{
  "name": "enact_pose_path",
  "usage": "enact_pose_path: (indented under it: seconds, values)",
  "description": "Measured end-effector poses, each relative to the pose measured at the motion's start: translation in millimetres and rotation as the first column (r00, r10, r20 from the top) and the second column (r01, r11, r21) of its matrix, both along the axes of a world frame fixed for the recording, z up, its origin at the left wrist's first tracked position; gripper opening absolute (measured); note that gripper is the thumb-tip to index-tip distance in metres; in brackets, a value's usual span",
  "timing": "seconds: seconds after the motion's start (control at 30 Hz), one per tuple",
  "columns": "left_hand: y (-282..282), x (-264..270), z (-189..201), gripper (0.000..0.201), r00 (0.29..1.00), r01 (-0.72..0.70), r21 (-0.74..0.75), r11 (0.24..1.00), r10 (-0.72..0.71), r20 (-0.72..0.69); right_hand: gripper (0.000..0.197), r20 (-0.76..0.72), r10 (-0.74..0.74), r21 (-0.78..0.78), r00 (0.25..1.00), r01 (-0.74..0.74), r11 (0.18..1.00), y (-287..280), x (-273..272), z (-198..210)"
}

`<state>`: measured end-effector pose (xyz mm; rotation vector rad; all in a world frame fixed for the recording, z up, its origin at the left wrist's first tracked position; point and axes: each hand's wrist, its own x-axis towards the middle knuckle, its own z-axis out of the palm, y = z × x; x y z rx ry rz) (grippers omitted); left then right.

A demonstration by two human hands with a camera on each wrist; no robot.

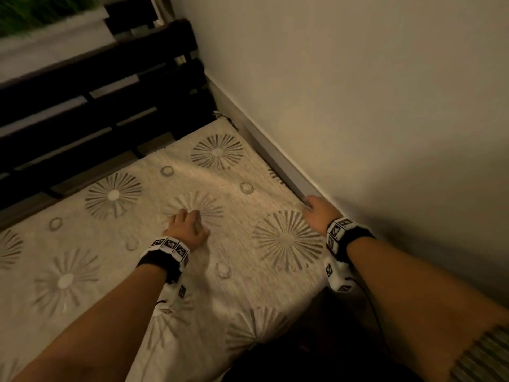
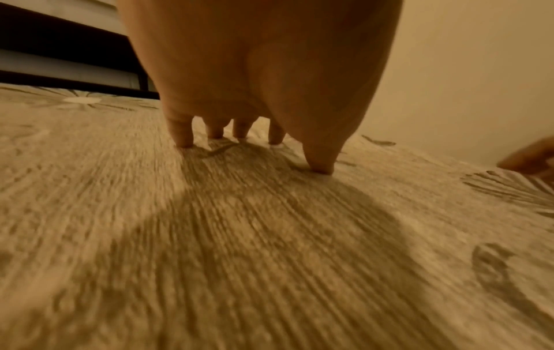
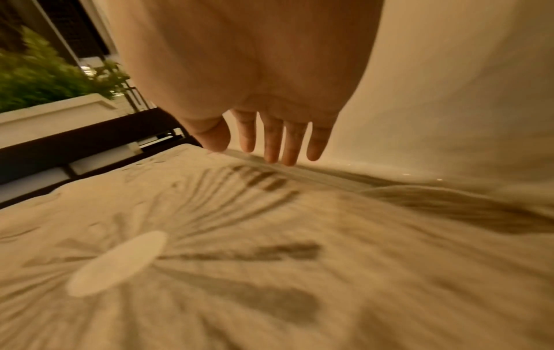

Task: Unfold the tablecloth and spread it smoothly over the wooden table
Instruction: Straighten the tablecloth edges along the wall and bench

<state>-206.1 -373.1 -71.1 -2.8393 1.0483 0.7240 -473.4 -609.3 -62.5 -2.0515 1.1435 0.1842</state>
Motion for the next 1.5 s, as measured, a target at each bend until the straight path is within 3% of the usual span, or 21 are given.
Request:
enact_pose_path:
  seconds: [0.1, 0.2, 0.3, 0.4, 0.47, 0.57, 0.67, 0.73, 0.83, 0.9, 0.93, 0.97, 1.03, 1.1, 1.13, 1.2, 1.3, 1.33, 1.37, 1.43, 1.5]
  values:
    - [-3, -5, -1, 0.074, 1.000, -0.027, 0.007, 1.000, 0.027, 0.009, 0.051, 0.056, 0.103, -0.103, 0.993, -0.096, 0.990, 11, 36, 3]
    - [-5, -2, -1, 0.077, 1.000, -0.024, 0.016, 1.000, 0.025, -0.020, 0.064, 0.010, 0.181, -0.112, 0.983, -0.179, 0.977, 18, 58, -4]
    - [-4, 2, -1, 0.077, 0.999, -0.018, 0.010, 1.000, 0.019, -0.039, 0.082, -0.090, 0.236, -0.097, 0.968, -0.244, 0.965, 17, 56, -18]
    - [-4, 4, 0, 0.078, 0.998, -0.005, 0.002, 1.000, 0.005, -0.061, 0.089, -0.039, 0.244, -0.077, 0.969, -0.247, 0.966, 13, 41, -25]
    - [-3, 4, 1, 0.077, 0.998, 0.007, 0.004, 1.000, -0.006, -0.058, 0.090, 0.060, 0.150, 0.017, 0.987, -0.151, 0.988, 13, 30, -20]
    - [-3, 3, 4, 0.074, 0.999, 0.018, -0.005, 1.000, -0.018, -0.038, 0.063, 0.124, -0.115, 0.237, 0.986, 0.084, 0.968, 9, 3, -20]
    - [-14, -2, 12, 0.068, 0.999, 0.045, 0.082, 0.996, -0.047, 0.014, 0.057, -0.076, -0.365, 0.475, 0.928, 0.356, 0.805, 5, -34, -21]
    - [-29, -14, 20, 0.067, 0.981, 0.147, 0.189, 0.971, -0.168, 0.102, 0.059, -0.132, -0.491, 0.533, 0.861, 0.479, 0.698, 4, -57, -26]
    - [-61, -53, 32, 0.062, 0.906, 0.387, 0.111, 0.915, -0.400, 0.138, 0.045, -0.150, -0.538, 0.551, 0.830, 0.522, 0.652, 9, -79, -26]
    - [-81, -94, 40, 0.056, 0.833, 0.551, -0.064, 0.832, -0.544, 0.099, 0.019, -0.215, -0.485, 0.422, 0.848, 0.529, 0.737, 11, -87, -23]
    - [-90, -116, 41, 0.056, 0.792, 0.609, -0.138, 0.781, -0.607, 0.061, 0.015, -0.274, -0.407, 0.352, 0.871, 0.485, 0.801, 11, -90, -19]
    - [-98, -138, 41, 0.059, 0.747, 0.655, -0.181, 0.734, -0.664, 0.011, 0.023, -0.284, -0.395, 0.290, 0.873, 0.471, 0.833, 10, -93, -18]
    - [-110, -176, 33, 0.071, 0.677, 0.703, -0.200, 0.683, -0.728, -0.107, 0.033, -0.216, -0.351, 0.240, 0.911, 0.398, 0.885, 5, -104, -9]
    - [-116, -200, 23, 0.084, 0.648, 0.725, -0.139, 0.674, -0.737, -0.193, 0.025, -0.045, -0.398, 0.243, 0.916, 0.396, 0.886, 0, -119, 0]
    - [-117, -207, 19, 0.090, 0.645, 0.736, -0.083, 0.672, -0.733, -0.217, 0.020, 0.019, -0.434, 0.263, 0.901, 0.414, 0.871, 0, -125, 4]
    - [-115, -212, 16, 0.098, 0.654, 0.743, 0.016, 0.669, -0.721, -0.228, 0.016, 0.046, -0.364, 0.280, 0.930, 0.338, 0.898, 4, -133, 12]
    - [-114, -214, 18, 0.105, 0.674, 0.733, 0.070, 0.677, -0.709, -0.208, 0.052, -0.093, -0.156, 0.291, 0.983, 0.176, 0.940, 7, -144, 9]
    - [-114, -214, 19, 0.106, 0.681, 0.728, 0.083, 0.680, -0.703, -0.206, 0.055, -0.121, -0.117, 0.251, 0.986, 0.145, 0.957, 8, -148, 7]
    - [-115, -216, 21, 0.107, 0.685, 0.724, 0.092, 0.683, -0.698, -0.210, 0.049, -0.127, -0.129, 0.192, 0.984, 0.152, 0.970, 9, -152, 4]
    - [-117, -218, 22, 0.109, 0.696, 0.713, 0.093, 0.695, -0.683, -0.222, 0.017, -0.086, -0.266, 0.086, 0.960, 0.273, 0.958, 9, -159, 2]
    - [-118, -218, 21, 0.111, 0.704, 0.703, 0.092, 0.705, -0.673, -0.225, 0.015, -0.055, -0.386, 0.001, 0.921, 0.386, 0.922, 7, -162, 2]
